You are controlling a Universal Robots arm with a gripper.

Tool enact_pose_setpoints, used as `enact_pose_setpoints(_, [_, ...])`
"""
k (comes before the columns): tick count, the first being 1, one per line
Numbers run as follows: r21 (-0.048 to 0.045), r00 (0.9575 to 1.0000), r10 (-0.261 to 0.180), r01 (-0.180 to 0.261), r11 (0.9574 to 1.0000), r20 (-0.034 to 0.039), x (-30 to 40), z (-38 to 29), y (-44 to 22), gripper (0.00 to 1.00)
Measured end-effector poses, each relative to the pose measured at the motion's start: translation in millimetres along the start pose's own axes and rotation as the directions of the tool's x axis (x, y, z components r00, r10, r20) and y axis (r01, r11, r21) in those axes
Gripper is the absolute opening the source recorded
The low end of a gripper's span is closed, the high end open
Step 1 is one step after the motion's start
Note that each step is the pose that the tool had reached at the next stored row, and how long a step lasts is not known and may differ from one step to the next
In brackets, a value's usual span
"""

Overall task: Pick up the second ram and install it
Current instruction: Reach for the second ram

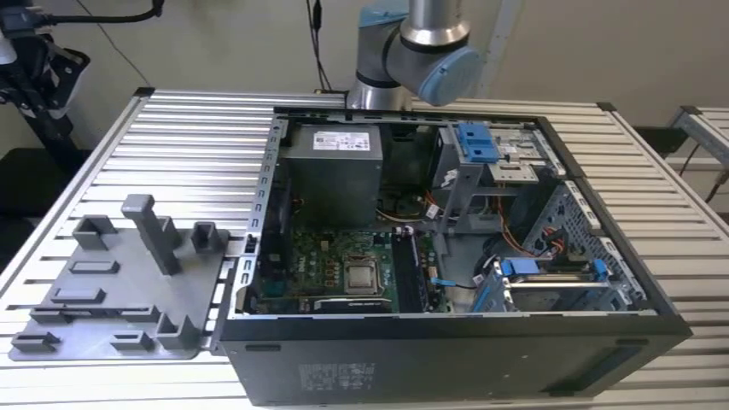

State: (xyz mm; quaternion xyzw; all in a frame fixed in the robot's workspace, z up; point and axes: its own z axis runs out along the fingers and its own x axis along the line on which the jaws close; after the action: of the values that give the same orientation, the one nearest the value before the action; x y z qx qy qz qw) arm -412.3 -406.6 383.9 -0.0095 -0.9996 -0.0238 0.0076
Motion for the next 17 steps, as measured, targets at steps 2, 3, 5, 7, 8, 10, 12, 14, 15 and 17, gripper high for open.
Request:
enact_pose_setpoints(2, [0.0001, 1.0, 0.0, 0.0, 1.0, 0.0, -0.1, -0.1, -5.2, 0.11])
enact_pose_setpoints(3, [0.0, 1.0, 0.0, 0.0, 1.0, 0.0001, -0.2, -0.1, -7.8, 0.11])
enact_pose_setpoints(5, [0.0001, 1.0, 0.0, 0.0, 1.0, -0.0001, -0.3, -0.2, -13.0, 0.11])
enact_pose_setpoints(7, [0.0001, 1.0, 0.0, 0.0, 1.0, 0.0, -0.4, -0.3, -18.8, 0.11])
enact_pose_setpoints(8, [0.0001, 1.0, 0.0, 0.0, 1.0, 0.0, -0.5, -0.2, -21.3, 0.11])
enact_pose_setpoints(10, [0.0001, 1.0, 0.0, 0.0, 1.0, 0.0, -0.7, -0.2, -26.4, 0.11])
enact_pose_setpoints(12, [0.0001, 1.0, 0.0, 0.0, 1.0, 0.0, -1.1, -0.2, -31.7, 0.11])
enact_pose_setpoints(14, [0.0001, 1.0, 0.0, 0.0, 1.0, 0.0001, -2.0, -0.1, -37.5, 0.11])
enact_pose_setpoints(15, [0.0001, 1.0, 0.0, 0.0, 1.0, 0.0, -2.5, -0.1, -40.4, 0.11])
enact_pose_setpoints(17, [0.0001, 1.0, 0.0, 0.0, 1.0, 0.0, -3.7, -0.2, -47.5, 0.11])
